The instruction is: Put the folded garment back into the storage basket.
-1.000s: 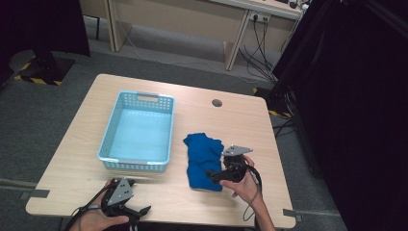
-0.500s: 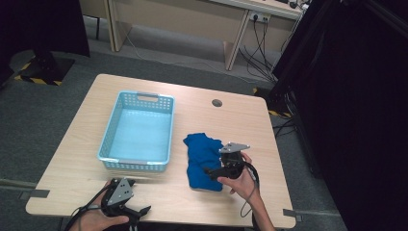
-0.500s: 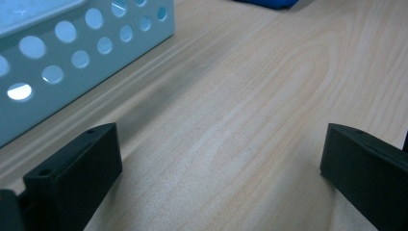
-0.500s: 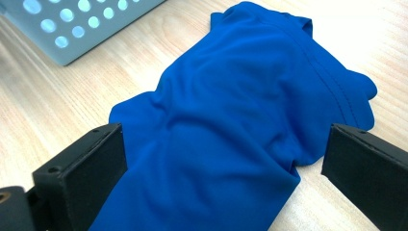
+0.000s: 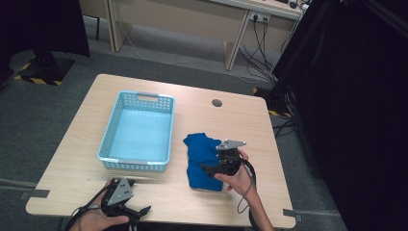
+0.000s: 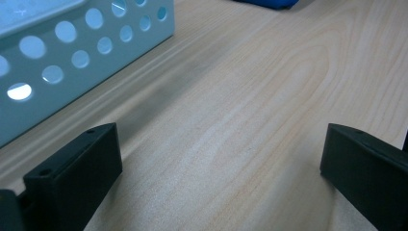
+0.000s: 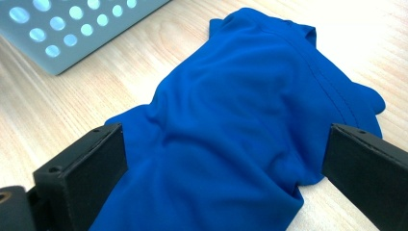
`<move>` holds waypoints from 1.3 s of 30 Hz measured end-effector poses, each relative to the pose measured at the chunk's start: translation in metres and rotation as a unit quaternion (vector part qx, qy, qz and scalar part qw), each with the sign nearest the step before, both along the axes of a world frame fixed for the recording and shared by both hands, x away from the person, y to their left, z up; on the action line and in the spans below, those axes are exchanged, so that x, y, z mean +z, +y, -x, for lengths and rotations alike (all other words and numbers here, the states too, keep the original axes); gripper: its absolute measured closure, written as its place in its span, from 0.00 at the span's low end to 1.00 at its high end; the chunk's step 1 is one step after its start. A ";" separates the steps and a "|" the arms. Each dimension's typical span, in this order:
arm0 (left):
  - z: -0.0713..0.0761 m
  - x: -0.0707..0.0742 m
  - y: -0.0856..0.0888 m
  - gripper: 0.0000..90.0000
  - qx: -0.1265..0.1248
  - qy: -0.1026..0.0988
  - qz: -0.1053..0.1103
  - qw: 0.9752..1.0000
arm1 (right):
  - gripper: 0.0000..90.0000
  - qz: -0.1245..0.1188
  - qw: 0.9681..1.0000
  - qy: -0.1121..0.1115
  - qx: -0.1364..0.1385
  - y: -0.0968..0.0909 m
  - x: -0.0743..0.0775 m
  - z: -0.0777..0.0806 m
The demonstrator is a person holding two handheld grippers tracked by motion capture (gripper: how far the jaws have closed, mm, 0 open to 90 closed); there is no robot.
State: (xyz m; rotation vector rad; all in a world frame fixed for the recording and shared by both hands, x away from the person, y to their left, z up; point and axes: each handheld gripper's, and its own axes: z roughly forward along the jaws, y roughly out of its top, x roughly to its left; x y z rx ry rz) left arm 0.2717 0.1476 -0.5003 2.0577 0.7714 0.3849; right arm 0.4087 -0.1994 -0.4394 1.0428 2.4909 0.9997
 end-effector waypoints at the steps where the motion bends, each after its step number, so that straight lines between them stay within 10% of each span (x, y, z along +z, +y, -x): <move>1: 0.000 0.000 0.000 0.00 0.000 0.000 0.000 1.000 | 0.03 0.000 1.000 0.002 -0.002 0.001 0.000 0.000; 39: 0.000 0.000 0.000 0.00 0.000 0.000 0.000 1.000 | 0.20 0.029 0.999 0.027 -0.002 0.022 -0.025 -0.025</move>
